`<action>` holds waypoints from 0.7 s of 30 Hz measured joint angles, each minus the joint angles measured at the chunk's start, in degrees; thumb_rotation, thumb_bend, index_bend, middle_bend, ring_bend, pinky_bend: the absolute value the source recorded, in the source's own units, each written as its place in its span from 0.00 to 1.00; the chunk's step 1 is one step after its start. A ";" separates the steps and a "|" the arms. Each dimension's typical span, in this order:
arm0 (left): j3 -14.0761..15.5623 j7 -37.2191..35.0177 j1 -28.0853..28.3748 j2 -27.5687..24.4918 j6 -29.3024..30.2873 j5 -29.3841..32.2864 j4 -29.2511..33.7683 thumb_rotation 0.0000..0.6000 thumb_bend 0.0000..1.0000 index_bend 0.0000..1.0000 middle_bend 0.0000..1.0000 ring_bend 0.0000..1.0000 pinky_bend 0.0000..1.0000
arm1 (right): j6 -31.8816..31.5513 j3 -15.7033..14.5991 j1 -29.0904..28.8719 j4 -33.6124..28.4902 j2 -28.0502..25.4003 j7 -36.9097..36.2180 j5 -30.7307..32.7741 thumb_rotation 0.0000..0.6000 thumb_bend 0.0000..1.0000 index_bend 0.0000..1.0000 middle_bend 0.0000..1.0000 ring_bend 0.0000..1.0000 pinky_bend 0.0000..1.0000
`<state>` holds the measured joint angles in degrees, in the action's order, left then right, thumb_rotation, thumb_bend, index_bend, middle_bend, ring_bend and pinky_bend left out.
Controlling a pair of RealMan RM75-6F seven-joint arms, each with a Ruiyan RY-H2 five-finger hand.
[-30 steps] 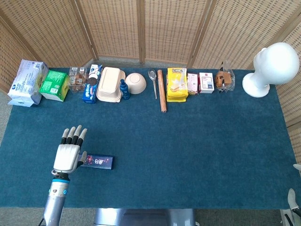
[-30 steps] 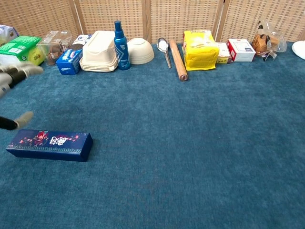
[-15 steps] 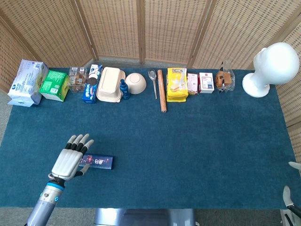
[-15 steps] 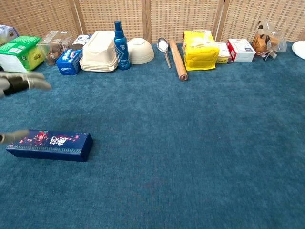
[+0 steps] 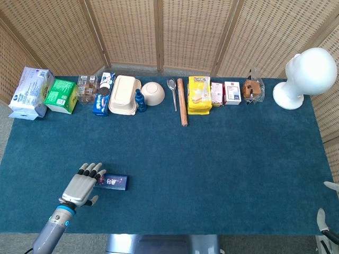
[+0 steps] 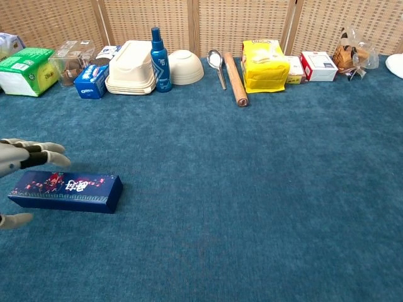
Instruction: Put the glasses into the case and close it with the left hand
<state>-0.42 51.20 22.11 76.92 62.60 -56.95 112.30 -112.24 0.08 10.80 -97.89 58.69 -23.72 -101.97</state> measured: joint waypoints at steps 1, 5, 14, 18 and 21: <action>0.01 0.72 0.53 0.45 0.03 0.72 -0.07 0.89 0.28 0.11 0.00 0.00 0.00 | 0.02 0.01 0.02 -0.01 -0.01 0.01 0.11 1.00 0.47 0.00 0.29 0.10 0.14; -0.23 2.51 2.22 2.58 0.51 3.17 -0.65 0.89 0.28 0.11 0.00 0.00 0.00 | 0.06 0.08 0.19 0.00 -0.14 -0.12 0.77 1.00 0.47 0.00 0.29 0.10 0.14; -1.10 5.72 6.06 6.96 3.01 6.88 -3.10 0.88 0.28 0.22 0.00 0.00 0.00 | 0.01 0.29 0.76 0.16 -0.39 -0.57 2.23 1.00 0.47 0.00 0.29 0.10 0.15; -1.38 7.11 7.50 8.49 4.42 7.93 -4.34 0.89 0.30 0.35 0.00 0.00 0.00 | 0.11 0.49 0.80 0.07 -0.38 -0.41 2.59 1.00 0.47 0.00 0.29 0.10 0.15; -1.47 7.94 8.42 8.96 4.77 9.12 -4.70 0.89 0.31 0.43 0.00 0.00 0.00 | 0.10 0.59 0.94 -0.06 -0.45 -0.29 2.89 1.00 0.47 0.01 0.29 0.10 0.15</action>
<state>-1.89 59.14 30.53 85.87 67.37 -47.82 107.60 -112.14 0.67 11.74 -97.96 58.24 -24.01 -99.09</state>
